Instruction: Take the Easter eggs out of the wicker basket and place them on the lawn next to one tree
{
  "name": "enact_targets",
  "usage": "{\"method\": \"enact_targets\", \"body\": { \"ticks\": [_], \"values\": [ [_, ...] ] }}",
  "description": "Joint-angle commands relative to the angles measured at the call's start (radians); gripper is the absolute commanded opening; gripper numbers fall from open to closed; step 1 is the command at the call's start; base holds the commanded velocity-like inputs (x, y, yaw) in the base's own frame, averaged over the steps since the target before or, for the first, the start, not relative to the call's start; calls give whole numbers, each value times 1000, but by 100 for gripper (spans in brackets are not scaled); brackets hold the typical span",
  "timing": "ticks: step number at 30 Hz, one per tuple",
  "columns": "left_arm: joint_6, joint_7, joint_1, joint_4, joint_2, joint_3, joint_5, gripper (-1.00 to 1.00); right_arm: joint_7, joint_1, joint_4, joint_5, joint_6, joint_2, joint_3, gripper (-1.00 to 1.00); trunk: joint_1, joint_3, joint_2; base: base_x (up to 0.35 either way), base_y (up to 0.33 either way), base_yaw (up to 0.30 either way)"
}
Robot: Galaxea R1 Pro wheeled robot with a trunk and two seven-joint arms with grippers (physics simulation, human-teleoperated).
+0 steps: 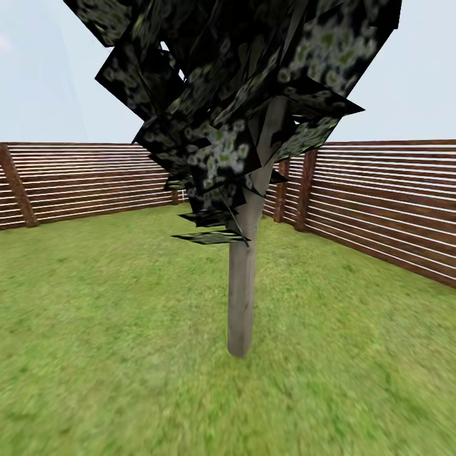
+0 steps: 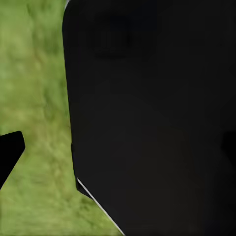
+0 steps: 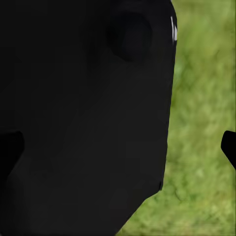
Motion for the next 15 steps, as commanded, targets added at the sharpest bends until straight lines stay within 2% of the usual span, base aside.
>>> {"method": "enact_targets", "body": {
  "ticks": [1,4,11,15],
  "values": [
    [-6,-1,6,-6,6,2,2,100,6,-5,-6,5,-6,1,5,100,0,0,0,0,0,0],
    [-17,-2,21,-22,22,2,2,100,5,-5,-6,6,-10,1,3,100,0,0,0,0,0,0],
    [-23,-1,22,-47,15,6,5,100,4,-5,-2,5,-12,1,2,100,0,0,0,0,0,1],
    [-23,-1,22,-48,15,5,4,100,4,-5,-2,7,-17,1,2,100,0,0,0,0,0,211]
  ]
}}
